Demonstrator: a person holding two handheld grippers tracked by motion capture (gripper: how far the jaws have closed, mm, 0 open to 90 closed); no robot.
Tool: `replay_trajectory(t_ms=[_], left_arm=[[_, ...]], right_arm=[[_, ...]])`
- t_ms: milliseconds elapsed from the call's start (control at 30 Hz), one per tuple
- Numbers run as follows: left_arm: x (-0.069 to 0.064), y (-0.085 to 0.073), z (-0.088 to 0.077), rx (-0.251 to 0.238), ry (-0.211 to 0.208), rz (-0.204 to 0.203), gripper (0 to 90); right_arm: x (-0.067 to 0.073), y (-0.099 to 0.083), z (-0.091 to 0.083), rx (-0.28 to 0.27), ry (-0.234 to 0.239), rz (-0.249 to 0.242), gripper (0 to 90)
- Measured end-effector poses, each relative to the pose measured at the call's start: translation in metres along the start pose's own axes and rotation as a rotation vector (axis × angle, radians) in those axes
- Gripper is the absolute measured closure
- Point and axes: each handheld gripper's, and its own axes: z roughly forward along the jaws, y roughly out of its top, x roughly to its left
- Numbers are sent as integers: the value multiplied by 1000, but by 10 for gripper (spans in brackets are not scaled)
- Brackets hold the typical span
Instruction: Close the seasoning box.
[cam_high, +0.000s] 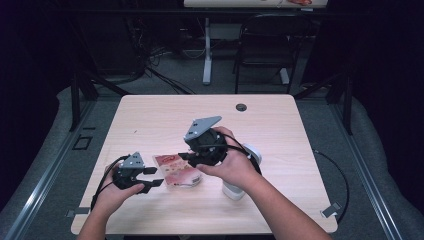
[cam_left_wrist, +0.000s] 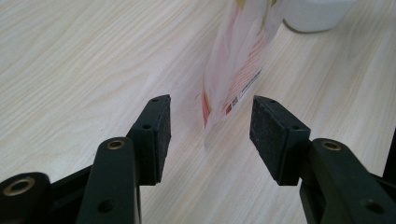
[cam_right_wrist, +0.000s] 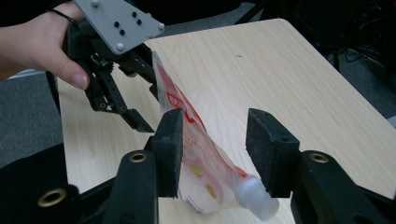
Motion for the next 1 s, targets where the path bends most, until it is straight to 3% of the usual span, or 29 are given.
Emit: replay_trajectory(t_ms=[100, 200, 367, 600, 1000], left_arm=[[0, 0, 0, 1, 2, 0, 481], [1, 0, -1, 0, 5, -3, 481], [2, 0, -1, 1, 6, -3, 481], [2, -1, -2, 0, 7, -6, 481], [2, -1, -2, 0, 10, -5, 481]], right_arm=[[-3, -9, -4, -8, -13, 45, 563], [-5, -19, -7, -13, -31, 57, 601], [-10, -30, -15, -33, -35, 78, 603], [-19, -40, -25, -50, -81, 97, 595], [-43, -63, -41, -52, -158, 177, 600]])
